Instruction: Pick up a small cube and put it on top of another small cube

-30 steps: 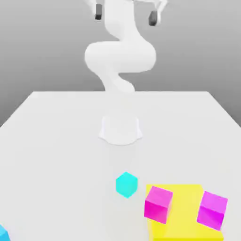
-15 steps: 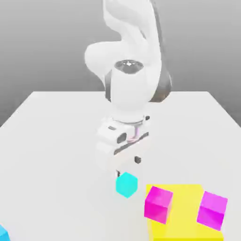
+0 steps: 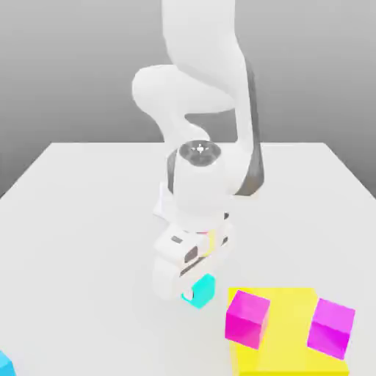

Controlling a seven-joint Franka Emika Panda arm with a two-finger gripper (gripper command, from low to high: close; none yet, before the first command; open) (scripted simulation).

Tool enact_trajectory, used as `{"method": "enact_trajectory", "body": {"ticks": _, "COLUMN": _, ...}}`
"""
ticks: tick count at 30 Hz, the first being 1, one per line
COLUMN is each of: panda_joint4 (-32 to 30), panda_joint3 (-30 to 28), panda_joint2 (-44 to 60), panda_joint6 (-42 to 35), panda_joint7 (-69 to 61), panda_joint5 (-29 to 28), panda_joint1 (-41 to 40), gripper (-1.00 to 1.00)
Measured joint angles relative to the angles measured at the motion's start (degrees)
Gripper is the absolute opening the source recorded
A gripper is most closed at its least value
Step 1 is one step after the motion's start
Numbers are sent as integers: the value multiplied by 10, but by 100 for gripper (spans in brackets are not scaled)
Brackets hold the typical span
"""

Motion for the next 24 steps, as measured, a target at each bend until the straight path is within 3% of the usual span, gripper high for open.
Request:
{"method": "enact_trajectory", "body": {"ticks": 9, "panda_joint4": -25, "panda_joint3": -24, "panda_joint2": -152, "panda_joint6": -128, "panda_joint7": 23, "panda_joint5": -31, "panda_joint1": 16, "gripper": -100}}
{"method": "enact_trajectory", "body": {"ticks": 24, "panda_joint4": 265, "panda_joint3": -1, "panda_joint2": -152, "panda_joint6": -418, "panda_joint7": 147, "panda_joint5": -20, "panda_joint1": 64, "gripper": -100}}
